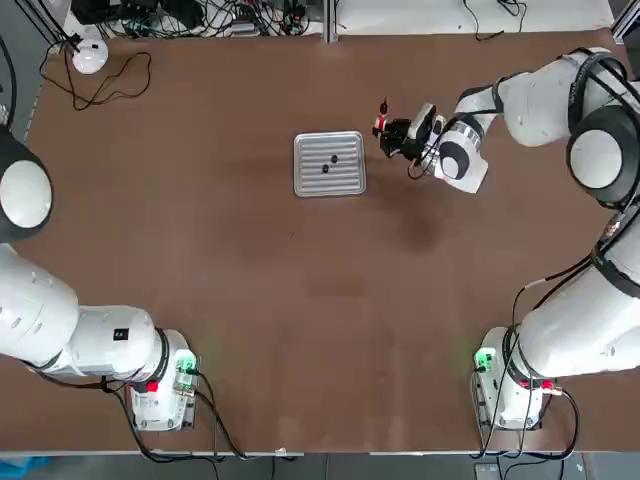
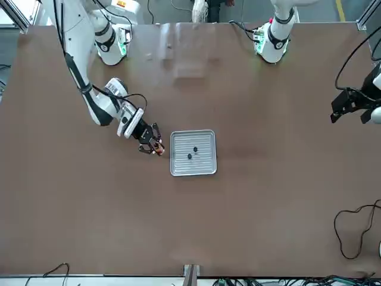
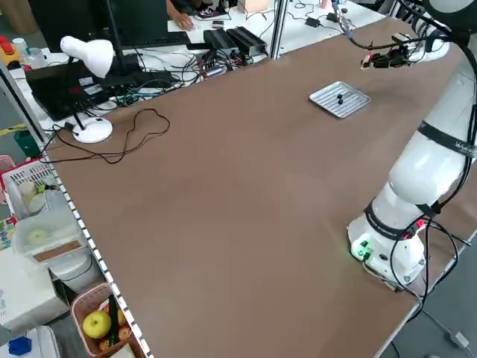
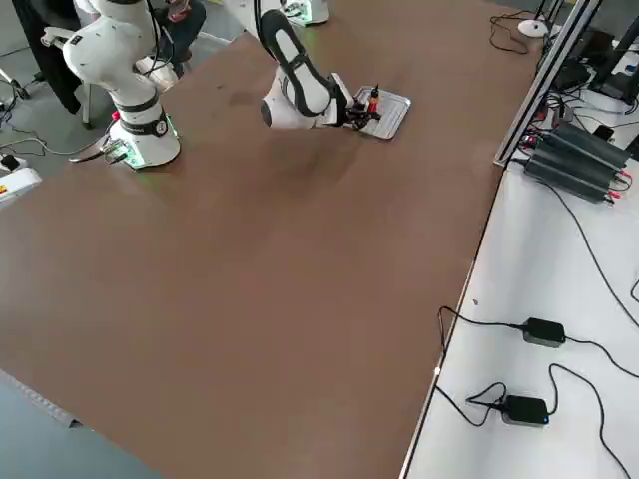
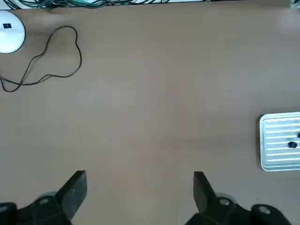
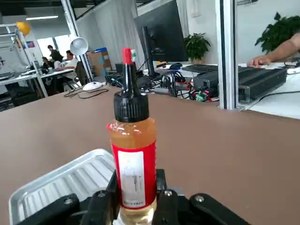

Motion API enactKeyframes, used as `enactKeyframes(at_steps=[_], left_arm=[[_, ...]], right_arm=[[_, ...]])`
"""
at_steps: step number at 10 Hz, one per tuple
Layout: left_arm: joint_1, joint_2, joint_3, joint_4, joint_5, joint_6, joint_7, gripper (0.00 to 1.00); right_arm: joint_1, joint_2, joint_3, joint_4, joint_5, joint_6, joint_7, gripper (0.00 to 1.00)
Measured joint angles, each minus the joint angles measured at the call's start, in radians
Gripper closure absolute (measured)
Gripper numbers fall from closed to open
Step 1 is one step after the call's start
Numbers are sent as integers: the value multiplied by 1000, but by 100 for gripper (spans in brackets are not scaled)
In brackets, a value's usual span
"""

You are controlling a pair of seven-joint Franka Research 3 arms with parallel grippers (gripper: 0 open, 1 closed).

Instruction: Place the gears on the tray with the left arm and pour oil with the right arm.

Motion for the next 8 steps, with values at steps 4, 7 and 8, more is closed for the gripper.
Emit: enactKeyframes(at_steps=[4, 7, 8], left_arm=[[-2, 0, -2, 0, 0, 0, 0, 0], [1, 0, -1, 0, 0, 0, -1, 0], [1, 0, -1, 0, 0, 0, -1, 0]], right_arm=[[-156, -7, 0, -46, -247, -72, -12, 67], [-271, -5, 1, -77, -431, -108, -14, 67], [-305, -5, 2, -86, -487, -114, -15, 67]])
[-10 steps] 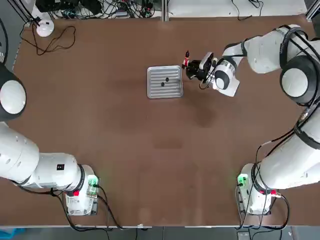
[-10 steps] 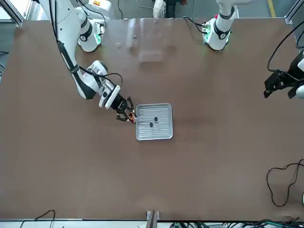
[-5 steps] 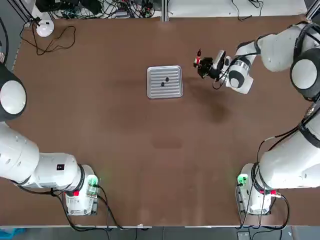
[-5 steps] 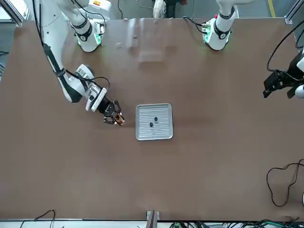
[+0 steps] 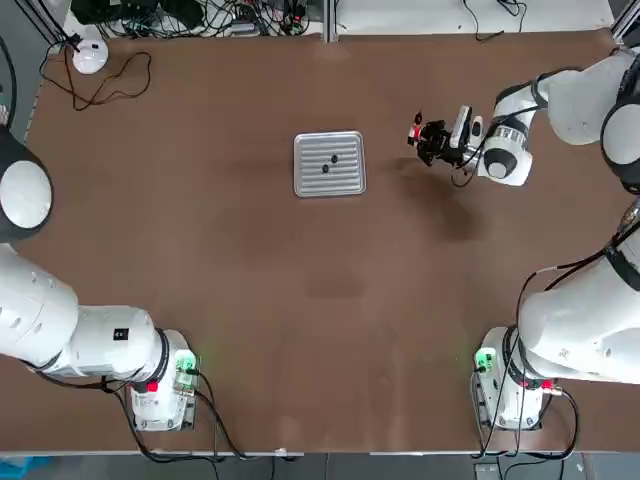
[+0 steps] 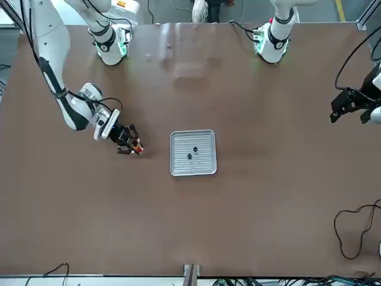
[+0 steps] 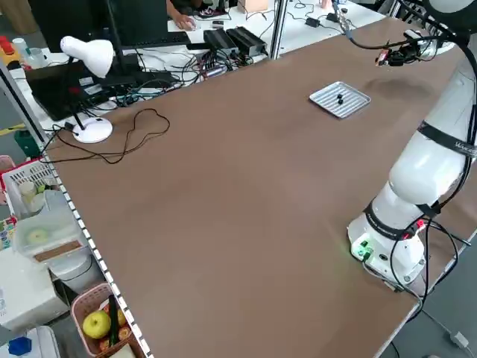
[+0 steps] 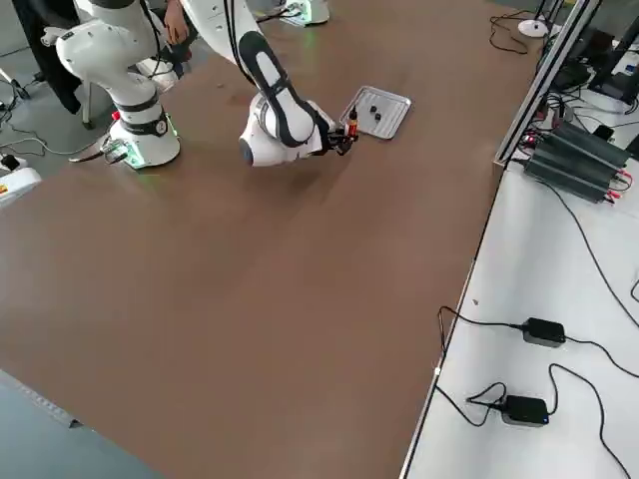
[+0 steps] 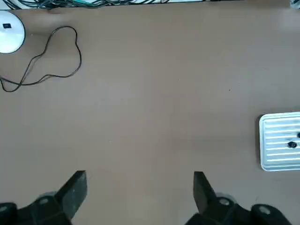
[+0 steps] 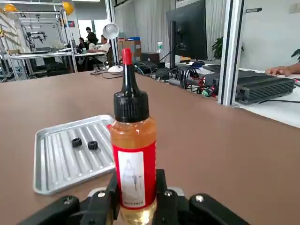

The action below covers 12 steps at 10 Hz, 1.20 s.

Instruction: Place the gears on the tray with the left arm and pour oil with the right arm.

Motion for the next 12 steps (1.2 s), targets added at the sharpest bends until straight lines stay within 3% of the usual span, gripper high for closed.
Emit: enactKeyframes(at_steps=[5, 12], left_arm=[[-1, 0, 0, 0, 0, 0, 0, 0], [0, 0, 0, 0, 0, 0, 0, 0]], right_arm=[[-179, 9, 4, -24, -300, -35, -4, 67], [-490, 97, 9, -2, -759, -139, -13, 67]])
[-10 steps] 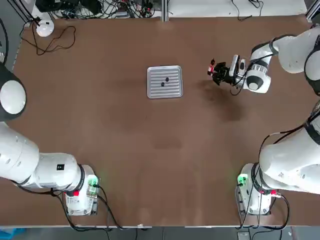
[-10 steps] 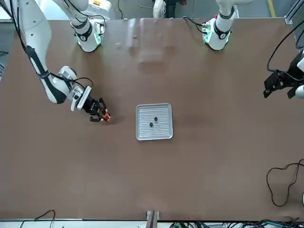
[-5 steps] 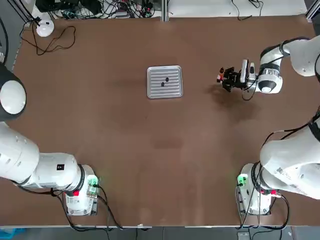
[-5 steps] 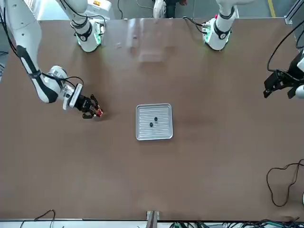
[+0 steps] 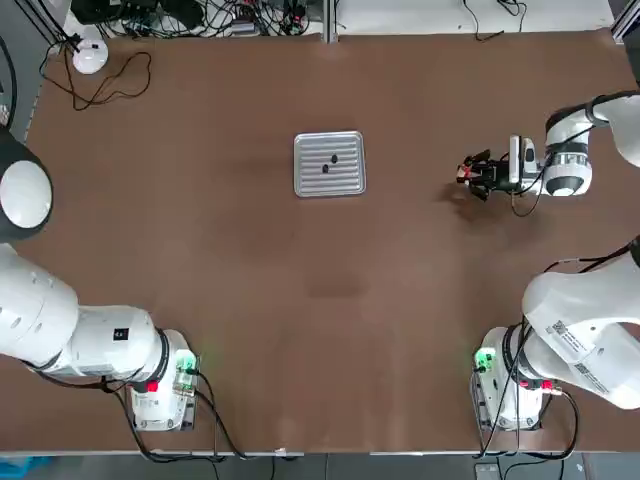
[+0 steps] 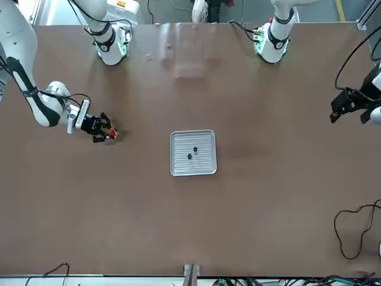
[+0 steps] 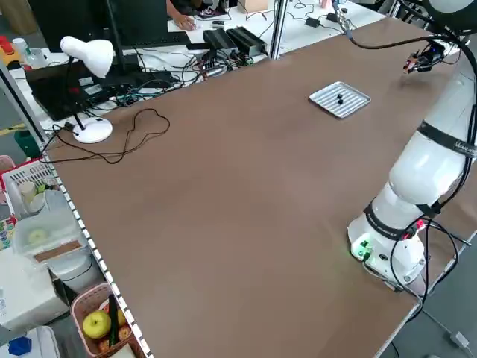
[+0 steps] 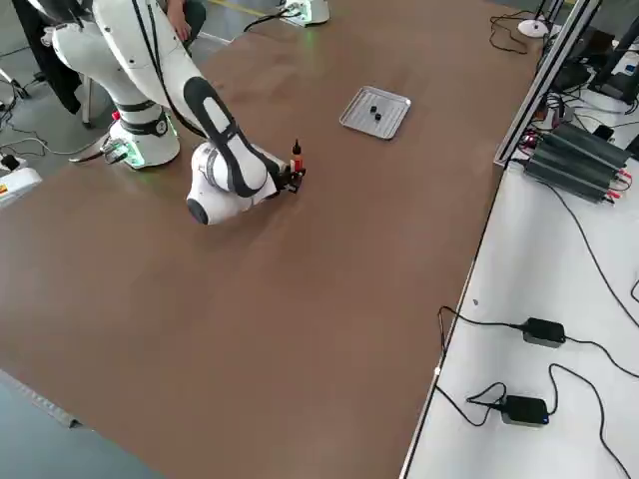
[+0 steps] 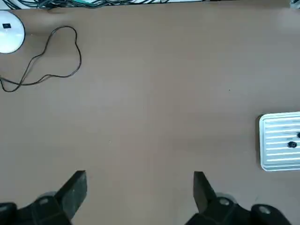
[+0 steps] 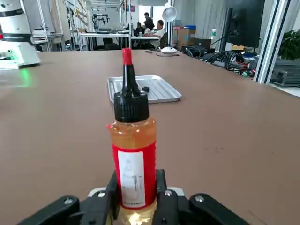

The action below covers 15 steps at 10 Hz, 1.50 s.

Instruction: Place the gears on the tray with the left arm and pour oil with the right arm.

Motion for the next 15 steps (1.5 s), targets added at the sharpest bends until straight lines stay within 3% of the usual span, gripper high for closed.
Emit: enactKeyframes(at_steps=[2, 7, 15], left_arm=[[0, 0, 0, 0, 0, 0, 0, 0], [1, 0, 1, 0, 0, 0, 0, 0], [1, 0, 1, 0, 1, 0, 0, 0]], right_arm=[[-29, 23, -23, 15, -81, -32, 0, 67], [-35, 54, -147, 80, -259, -155, -3, 67], [-61, 158, -166, 191, -346, -196, -6, 65]])
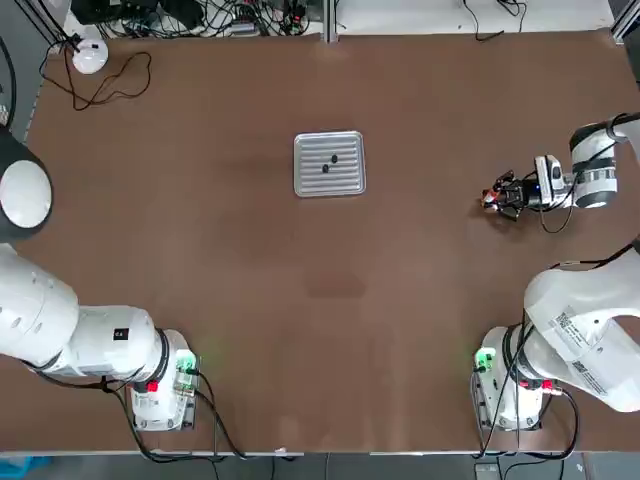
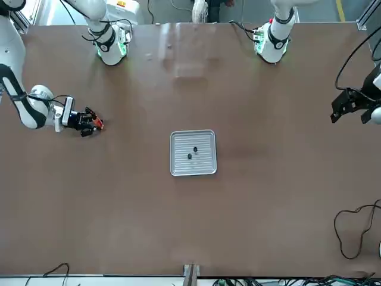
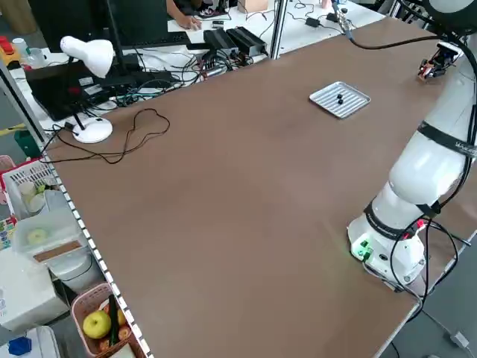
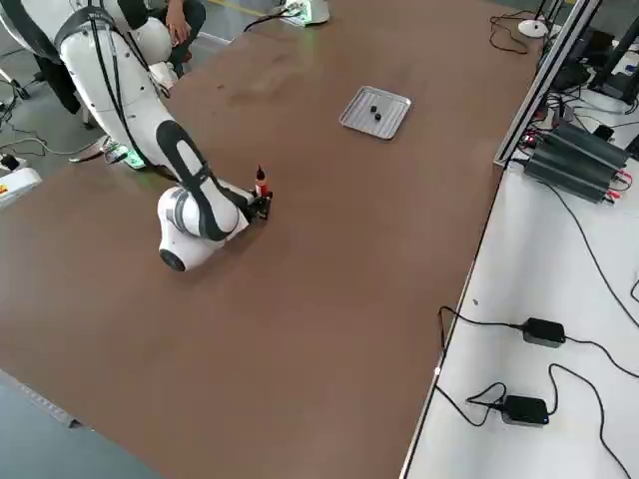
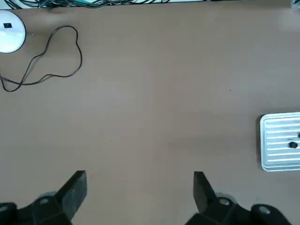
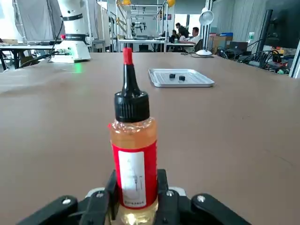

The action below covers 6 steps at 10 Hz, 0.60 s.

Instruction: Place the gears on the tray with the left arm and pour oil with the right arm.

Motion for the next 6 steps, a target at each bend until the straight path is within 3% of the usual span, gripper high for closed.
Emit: enactKeyframes(at_steps=[3, 6], left_arm=[[0, 0, 2, 0, 0, 0, 0, 0], [0, 0, 4, 0, 0, 0, 0, 0]], right_arm=[[0, 5, -4, 5, -3, -2, 0, 63], [0, 5, -4, 6, -4, -4, 0, 52]])
